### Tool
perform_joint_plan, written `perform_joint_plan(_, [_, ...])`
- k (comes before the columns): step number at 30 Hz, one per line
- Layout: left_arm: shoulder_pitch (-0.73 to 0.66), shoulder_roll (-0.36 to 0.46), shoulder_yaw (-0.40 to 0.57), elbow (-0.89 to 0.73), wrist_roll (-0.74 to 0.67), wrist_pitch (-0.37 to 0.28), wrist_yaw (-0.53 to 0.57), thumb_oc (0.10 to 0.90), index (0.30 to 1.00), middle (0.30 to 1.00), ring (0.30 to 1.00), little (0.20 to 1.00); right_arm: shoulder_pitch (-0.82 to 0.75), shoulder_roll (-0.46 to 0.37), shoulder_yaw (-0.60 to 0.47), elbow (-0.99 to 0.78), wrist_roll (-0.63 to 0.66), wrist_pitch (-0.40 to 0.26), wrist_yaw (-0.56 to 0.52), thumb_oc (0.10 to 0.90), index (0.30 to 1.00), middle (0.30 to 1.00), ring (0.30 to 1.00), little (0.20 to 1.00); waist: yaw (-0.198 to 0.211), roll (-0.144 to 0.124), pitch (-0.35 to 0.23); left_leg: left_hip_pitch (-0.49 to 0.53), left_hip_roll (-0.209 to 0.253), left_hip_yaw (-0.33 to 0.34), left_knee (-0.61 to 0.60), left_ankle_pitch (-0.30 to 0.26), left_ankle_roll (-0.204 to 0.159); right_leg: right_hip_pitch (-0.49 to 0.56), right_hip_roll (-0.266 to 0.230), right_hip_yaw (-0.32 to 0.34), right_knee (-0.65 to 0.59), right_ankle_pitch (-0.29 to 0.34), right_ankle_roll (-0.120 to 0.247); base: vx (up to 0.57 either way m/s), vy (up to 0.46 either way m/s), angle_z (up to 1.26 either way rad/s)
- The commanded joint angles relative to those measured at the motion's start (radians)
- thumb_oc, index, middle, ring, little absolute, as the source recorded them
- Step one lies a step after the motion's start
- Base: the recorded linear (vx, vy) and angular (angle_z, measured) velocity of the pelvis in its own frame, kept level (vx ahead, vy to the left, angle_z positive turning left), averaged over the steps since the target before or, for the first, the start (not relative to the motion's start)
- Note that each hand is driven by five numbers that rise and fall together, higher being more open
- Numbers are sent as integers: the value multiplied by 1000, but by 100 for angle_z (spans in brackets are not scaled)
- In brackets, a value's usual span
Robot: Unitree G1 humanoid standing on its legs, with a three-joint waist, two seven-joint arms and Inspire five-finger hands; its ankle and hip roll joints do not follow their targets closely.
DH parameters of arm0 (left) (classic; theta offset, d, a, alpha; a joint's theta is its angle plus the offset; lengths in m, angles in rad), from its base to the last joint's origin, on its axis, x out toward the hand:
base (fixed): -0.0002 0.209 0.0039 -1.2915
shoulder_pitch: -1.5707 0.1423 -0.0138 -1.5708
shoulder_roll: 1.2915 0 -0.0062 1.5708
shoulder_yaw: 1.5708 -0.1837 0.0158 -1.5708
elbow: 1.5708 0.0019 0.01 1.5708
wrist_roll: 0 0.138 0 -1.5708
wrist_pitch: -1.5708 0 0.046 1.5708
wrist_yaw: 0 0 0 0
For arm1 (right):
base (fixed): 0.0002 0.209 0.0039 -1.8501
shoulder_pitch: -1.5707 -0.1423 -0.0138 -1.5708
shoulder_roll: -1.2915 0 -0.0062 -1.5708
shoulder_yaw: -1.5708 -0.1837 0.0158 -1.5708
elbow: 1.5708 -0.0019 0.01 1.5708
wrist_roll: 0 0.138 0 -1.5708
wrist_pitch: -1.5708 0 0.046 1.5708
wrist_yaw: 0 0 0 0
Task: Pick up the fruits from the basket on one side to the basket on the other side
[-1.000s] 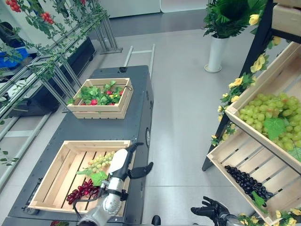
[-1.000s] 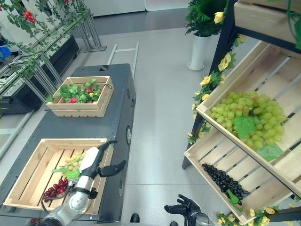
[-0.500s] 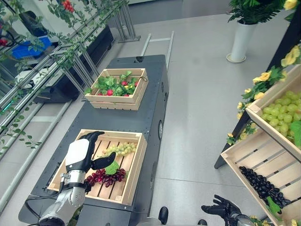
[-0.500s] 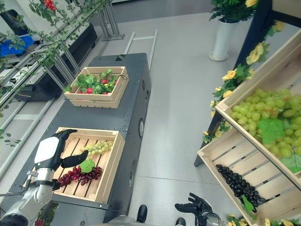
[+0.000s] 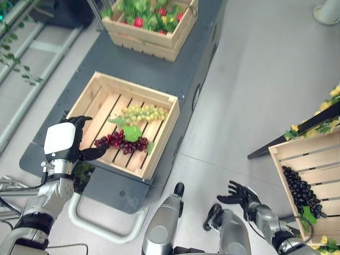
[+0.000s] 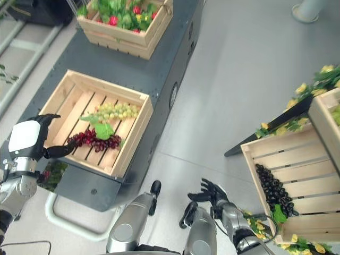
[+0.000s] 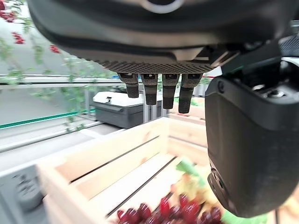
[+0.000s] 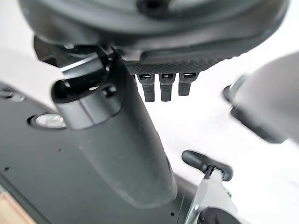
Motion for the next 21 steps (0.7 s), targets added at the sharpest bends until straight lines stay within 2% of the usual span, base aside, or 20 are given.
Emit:
perform_joint_plan(1, [-56,125,65,-19,-30,7,90,800,900,900,900,900,51,-18,4,-19,39,-52,7,800,900,900,900,900,-8,-25,-29,32,-36,59,74,-119,67,19,35,10,38,48,-56,-57,92,3])
perform_joint_plan(8, [-150,211,3,-20,-39,41,30,800,900,900,900,900,22,-50,5,-12,8,-58,15,800,900,900,900,900,-11,-51,20,-62,-19,76,212,-173,78,-60,36,28,141,22,-62,-25,80,-3])
perform_joint_plan(15, [-220,268,-56,-67,-34,28,-9,800,900,900,900,900,13,-63,15,-16,7,-77,31,800,900,900,900,900,-9,-74,24,-139,-10,74,246,-183,85,-136,44,32,169,46,-46,20,28,5])
perform_joint_plan(21, [-283,322,-172,-108,28,26,-176,800,900,900,900,900,-3,-78,28,-42,-11,-83,36,800,900,900,900,900,-11,-84,24,-189,-5,61,223,-168,84,-187,52,29,147,73,-32,26,4,8])
